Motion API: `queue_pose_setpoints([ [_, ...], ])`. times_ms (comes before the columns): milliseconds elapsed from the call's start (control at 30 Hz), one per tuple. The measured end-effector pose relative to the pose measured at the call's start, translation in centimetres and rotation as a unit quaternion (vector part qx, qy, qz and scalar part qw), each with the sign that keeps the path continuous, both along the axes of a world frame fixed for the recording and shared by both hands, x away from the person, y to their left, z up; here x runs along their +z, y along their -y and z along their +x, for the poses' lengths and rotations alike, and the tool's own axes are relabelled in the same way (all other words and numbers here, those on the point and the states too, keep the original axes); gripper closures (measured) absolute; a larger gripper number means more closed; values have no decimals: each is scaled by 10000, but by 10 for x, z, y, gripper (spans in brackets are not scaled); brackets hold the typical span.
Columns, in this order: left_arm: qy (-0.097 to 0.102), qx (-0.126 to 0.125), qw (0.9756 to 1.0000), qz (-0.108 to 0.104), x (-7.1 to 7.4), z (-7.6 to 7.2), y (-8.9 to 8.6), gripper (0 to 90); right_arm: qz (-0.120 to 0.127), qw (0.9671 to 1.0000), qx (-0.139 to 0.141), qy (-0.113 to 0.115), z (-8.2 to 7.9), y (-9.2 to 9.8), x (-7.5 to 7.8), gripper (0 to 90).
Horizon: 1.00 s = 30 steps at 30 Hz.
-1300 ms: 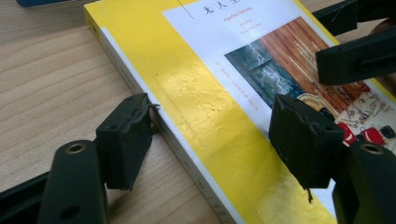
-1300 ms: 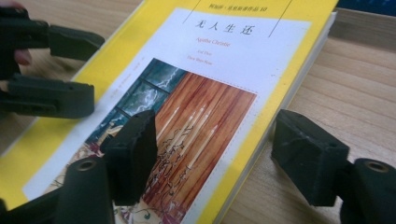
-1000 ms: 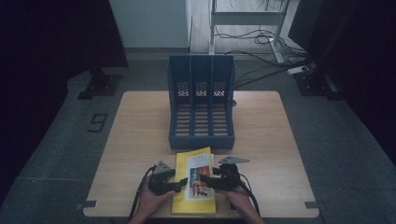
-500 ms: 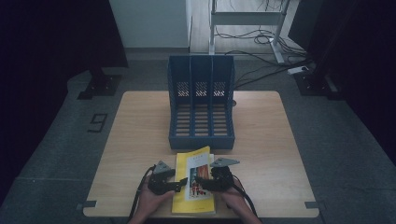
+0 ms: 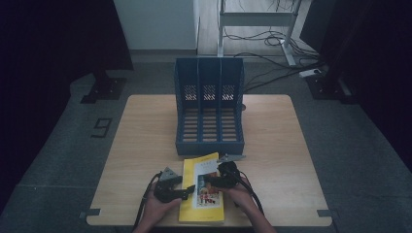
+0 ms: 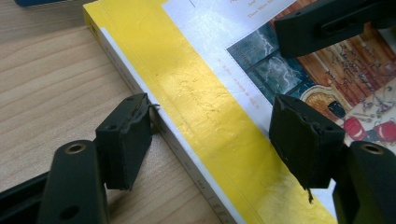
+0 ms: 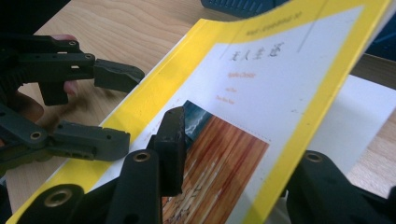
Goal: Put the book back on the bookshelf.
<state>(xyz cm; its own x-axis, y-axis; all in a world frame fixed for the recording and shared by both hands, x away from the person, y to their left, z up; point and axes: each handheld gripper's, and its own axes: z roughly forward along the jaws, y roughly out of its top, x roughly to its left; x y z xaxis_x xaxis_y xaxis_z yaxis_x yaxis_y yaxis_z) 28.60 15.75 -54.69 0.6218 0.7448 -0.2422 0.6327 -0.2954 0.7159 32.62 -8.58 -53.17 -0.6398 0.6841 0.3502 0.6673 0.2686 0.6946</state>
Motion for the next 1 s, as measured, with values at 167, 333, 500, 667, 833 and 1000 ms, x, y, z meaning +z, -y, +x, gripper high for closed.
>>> queue_pose_setpoints([
  [167,10,6,10000,0,0,0,0,296,110,9999,-93,11,-3,6,1,623],
  [333,15,3,10000,1,0,0,0,296,210,9997,-86,-39,-6,9,1,692],
  [500,30,2,10000,-1,-1,0,0,295,240,9997,-96,-26,-7,9,1,696],
  [667,43,18,10000,-4,-1,-1,1,294,260,9996,-77,-42,-7,9,-2,736],
  [833,53,39,10000,-14,-1,-1,1,291,345,9993,6,130,-10,8,1,810],
  [1000,54,45,10000,-21,-1,-1,1,290,297,9992,38,248,-12,7,2,819],
])
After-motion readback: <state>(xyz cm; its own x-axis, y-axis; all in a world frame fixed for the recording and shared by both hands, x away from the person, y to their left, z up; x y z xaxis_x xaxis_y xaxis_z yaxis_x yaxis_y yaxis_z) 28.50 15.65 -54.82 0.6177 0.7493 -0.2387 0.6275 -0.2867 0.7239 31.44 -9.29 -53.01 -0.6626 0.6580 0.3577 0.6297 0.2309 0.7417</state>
